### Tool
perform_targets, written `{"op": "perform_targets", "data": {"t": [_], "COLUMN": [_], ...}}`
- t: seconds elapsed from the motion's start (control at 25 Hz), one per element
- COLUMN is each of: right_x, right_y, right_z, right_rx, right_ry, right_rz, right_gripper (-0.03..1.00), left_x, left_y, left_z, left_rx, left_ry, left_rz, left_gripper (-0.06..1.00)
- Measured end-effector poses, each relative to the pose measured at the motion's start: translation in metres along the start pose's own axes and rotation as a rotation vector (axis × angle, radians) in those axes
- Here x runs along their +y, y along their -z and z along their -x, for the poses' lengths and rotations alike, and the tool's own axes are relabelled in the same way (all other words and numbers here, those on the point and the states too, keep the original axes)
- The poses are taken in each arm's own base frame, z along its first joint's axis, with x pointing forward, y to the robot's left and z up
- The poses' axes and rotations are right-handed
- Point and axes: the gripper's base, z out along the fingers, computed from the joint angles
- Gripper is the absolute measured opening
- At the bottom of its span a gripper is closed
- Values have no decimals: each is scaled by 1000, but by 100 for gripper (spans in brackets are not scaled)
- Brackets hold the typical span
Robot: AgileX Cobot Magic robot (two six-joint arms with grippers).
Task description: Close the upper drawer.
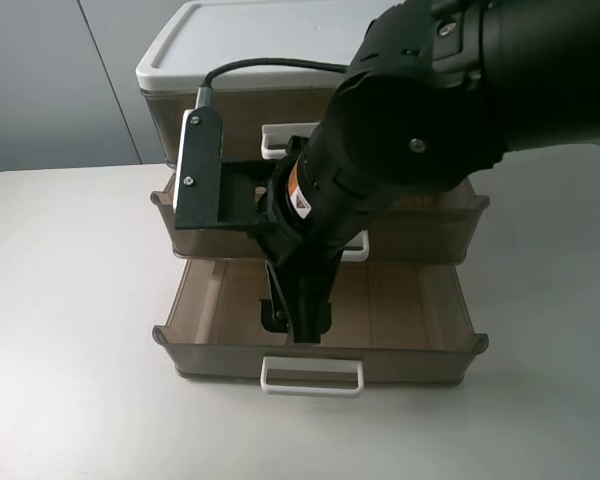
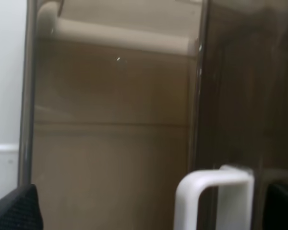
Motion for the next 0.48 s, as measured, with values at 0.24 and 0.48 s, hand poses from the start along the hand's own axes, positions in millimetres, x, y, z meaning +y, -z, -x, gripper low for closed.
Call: {"op": "perform_targets", "data": {"t": [0.24, 0.48], "right_x": [3, 8], "right_y": [2, 29], "right_z": [2, 11], "right_rx": [-28, -115], "right_ry": [-81, -201], "right_rz": [39, 46], "right_gripper": [70, 70], "left_x": [0, 0], "left_y": [0, 0], "left_z": [0, 0], "left_rx": [0, 0], "left_ry": [0, 0], "left_rz": [0, 0], "left_gripper": [74, 74]}}
